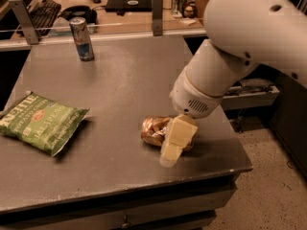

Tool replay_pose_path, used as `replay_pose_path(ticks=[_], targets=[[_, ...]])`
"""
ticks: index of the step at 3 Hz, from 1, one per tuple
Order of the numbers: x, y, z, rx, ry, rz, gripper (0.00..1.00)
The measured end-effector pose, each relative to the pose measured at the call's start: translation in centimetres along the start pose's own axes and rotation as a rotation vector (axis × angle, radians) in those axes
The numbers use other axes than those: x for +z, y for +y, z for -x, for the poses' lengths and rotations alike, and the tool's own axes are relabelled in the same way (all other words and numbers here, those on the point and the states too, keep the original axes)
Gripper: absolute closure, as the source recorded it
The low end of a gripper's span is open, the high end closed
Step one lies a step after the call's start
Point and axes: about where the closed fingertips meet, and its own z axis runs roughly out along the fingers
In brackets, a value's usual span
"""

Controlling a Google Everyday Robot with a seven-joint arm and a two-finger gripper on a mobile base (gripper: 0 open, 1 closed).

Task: Move orange can near redbull can

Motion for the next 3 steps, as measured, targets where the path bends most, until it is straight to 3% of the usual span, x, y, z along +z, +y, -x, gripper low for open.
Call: replay_pose_path(ticks=[1,2,3], targets=[[2.6,0.5,-0.1,0.023,0.003,0.024,0.18],[3.6,0.0,-0.5,0.041,-0.005,0.017,0.41],[2.6,-1.3,0.2,0.02,-0.027,-0.019,0.64]])
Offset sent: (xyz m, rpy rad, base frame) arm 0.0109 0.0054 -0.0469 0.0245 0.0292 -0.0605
